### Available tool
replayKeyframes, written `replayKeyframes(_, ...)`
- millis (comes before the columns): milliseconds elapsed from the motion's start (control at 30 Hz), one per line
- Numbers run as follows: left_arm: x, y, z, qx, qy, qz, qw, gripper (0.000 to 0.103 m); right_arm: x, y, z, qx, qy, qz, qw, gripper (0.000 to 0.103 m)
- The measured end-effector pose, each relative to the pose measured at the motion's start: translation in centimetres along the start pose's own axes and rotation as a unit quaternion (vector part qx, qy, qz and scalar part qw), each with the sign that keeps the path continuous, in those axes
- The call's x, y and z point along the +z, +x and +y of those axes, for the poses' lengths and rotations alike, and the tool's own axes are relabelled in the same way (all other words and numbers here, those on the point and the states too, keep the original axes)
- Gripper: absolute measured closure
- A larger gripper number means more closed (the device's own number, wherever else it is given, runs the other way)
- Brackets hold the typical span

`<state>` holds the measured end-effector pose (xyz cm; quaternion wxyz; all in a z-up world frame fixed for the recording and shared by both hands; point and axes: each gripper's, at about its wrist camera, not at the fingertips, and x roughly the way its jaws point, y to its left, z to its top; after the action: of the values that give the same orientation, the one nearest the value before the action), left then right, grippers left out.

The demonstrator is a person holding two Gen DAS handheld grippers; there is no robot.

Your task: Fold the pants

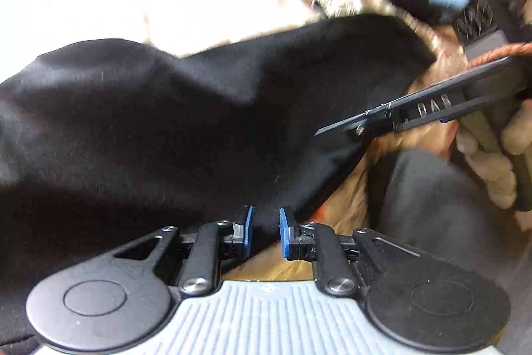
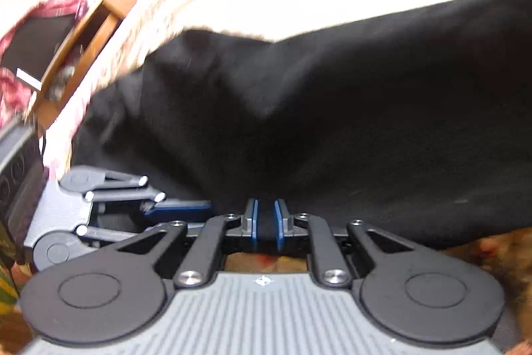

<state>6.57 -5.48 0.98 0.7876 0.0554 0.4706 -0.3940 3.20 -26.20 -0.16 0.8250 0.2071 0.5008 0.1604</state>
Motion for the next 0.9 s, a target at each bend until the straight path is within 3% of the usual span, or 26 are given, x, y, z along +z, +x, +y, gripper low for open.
replayKeyframes(67,0.5,0.3,-0.6,0.012,0.014,-0.026,0.9995,0.069,-0.2,-2.7,-2.8,-0.018,0.054,-0.052,0.997,0.088)
replayKeyframes(133,0.7,2.3,-1.2,0.018,0.021,-0.014,0.9995,0.068,-1.1,-5.4,-6.2,-0.05,0.107,-0.098,0.988,0.077)
replayKeyframes(200,0.2,4.2,-1.4,0.005,0.016,0.018,0.9997,0.068,-2.2,-7.7,-9.1,-0.084,0.158,-0.136,0.974,0.076)
replayKeyframes(267,0.0,4.5,-2.3,0.01,0.053,0.014,0.9984,0.06,-3.4,-9.9,-11.5,-0.103,0.198,-0.171,0.96,0.076)
replayKeyframes(367,0.9,4.0,-3.4,0.014,0.087,0.016,0.996,0.059,-4.9,-12.4,-14.5,-0.128,0.253,-0.225,0.932,0.075)
replayKeyframes(500,2.0,5.1,-4.1,-0.014,0.086,0.003,0.9962,0.059,-6.1,-13.4,-18.1,-0.109,0.31,-0.284,0.901,0.062)
replayKeyframes(600,2.6,6.3,-5.6,-0.008,0.106,0.005,0.9943,0.059,-6.4,-12.7,-19.7,-0.079,0.344,-0.319,0.879,0.061)
replayKeyframes(733,2.9,6.0,-6.5,-0.014,0.111,0.007,0.9937,0.058,-6.6,-10.6,-20.8,-0.038,0.354,-0.35,0.866,0.06)
replayKeyframes(900,3.3,5.9,-6.2,-0.021,0.108,0.01,0.9939,0.057,-7.9,-11.4,-21.1,0.016,0.353,-0.398,0.847,0.06)
